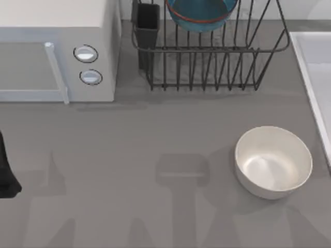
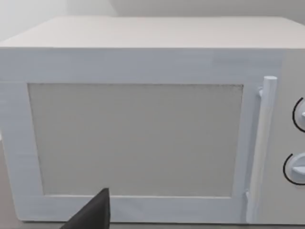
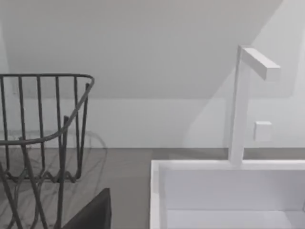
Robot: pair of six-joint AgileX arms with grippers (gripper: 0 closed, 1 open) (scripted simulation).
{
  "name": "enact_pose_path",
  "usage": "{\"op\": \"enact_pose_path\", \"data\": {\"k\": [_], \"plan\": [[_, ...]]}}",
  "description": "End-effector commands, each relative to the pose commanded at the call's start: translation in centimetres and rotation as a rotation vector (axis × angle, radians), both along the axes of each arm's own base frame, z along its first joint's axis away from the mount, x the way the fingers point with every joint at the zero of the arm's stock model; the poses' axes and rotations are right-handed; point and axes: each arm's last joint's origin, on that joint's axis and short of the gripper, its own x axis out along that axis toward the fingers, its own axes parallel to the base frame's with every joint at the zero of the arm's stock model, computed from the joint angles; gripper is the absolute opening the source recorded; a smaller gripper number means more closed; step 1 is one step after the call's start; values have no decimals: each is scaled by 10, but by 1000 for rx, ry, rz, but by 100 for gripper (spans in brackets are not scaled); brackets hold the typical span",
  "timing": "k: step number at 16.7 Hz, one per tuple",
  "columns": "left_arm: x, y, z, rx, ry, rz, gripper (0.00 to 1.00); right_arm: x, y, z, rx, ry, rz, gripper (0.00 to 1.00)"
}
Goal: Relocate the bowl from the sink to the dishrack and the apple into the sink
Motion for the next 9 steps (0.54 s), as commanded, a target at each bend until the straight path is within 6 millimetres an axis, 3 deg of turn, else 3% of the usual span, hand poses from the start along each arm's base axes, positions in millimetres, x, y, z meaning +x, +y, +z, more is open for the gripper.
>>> {"op": "enact_pose_path", "data": {"k": [4, 9], "plan": [[0, 0, 0, 0, 0, 0, 100, -18, 8, -16, -1, 12, 1, 100], [0, 0, 0, 0, 0, 0, 100, -24, 10, -23, -5, 19, 2, 100]]}}
